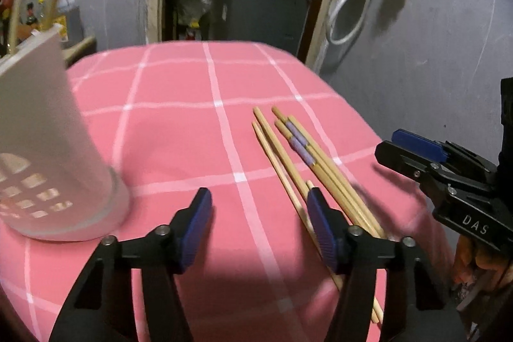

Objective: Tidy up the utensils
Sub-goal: 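Move both grippers back toward the remaining chopsticks, then close the left gripper on a chopstick while the right gripper grasps another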

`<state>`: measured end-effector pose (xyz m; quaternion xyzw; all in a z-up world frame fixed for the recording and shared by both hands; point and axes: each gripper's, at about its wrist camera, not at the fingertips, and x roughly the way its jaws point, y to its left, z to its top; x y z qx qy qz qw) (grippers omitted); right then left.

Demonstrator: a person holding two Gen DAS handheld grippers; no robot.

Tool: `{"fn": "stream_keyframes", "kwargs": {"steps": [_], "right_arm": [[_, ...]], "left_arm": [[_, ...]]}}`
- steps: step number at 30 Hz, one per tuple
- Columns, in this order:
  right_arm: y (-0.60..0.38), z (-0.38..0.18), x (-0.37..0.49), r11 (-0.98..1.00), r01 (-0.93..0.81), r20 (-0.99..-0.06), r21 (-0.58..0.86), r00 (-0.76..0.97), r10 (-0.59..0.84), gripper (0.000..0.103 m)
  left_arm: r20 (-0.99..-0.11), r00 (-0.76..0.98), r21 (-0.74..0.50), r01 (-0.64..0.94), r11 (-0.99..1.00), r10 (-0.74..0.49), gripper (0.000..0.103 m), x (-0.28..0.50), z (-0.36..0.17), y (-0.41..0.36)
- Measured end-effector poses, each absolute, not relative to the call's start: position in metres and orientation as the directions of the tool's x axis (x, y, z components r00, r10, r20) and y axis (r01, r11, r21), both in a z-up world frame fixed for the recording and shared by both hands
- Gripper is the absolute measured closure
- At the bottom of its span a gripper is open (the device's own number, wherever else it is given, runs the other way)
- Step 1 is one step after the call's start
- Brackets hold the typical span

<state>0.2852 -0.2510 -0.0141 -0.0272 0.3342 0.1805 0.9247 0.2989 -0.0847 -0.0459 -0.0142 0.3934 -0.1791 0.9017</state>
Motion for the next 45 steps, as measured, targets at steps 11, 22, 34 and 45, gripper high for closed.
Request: {"fn": "stream_keyframes", "kwargs": {"steps": [11, 22, 34, 45], "right_arm": [[-0.249, -0.026, 0.301, 0.927, -0.361, -0.704, 0.102, 0.632, 0.323, 0.072], [-0.237, -0.034, 0.314, 0.915, -0.391, -0.754, 0.097, 0.572, 0.324, 0.078], [-0.218, -0.043, 0.350, 0.923, -0.372, -0.828, 0.093, 0.487, 0.280, 0.081], [-0.235, -0.041, 0.362, 0.930, -0.268, -0.831, 0.251, 0.434, 0.349, 0.097]], "left_arm": [[-0.755, 0.577, -0.153, 0.308, 0.939, -0.312, 0.069, 0.326, -0.058, -0.100], [-0.775, 0.557, -0.141, 0.306, 0.941, -0.297, 0.087, 0.342, -0.061, -0.104], [-0.798, 0.512, -0.163, 0.324, 0.932, -0.317, 0.088, 0.350, -0.060, -0.104], [-0.811, 0.471, -0.251, 0.256, 0.934, -0.347, 0.100, 0.358, -0.055, -0.096]]}}
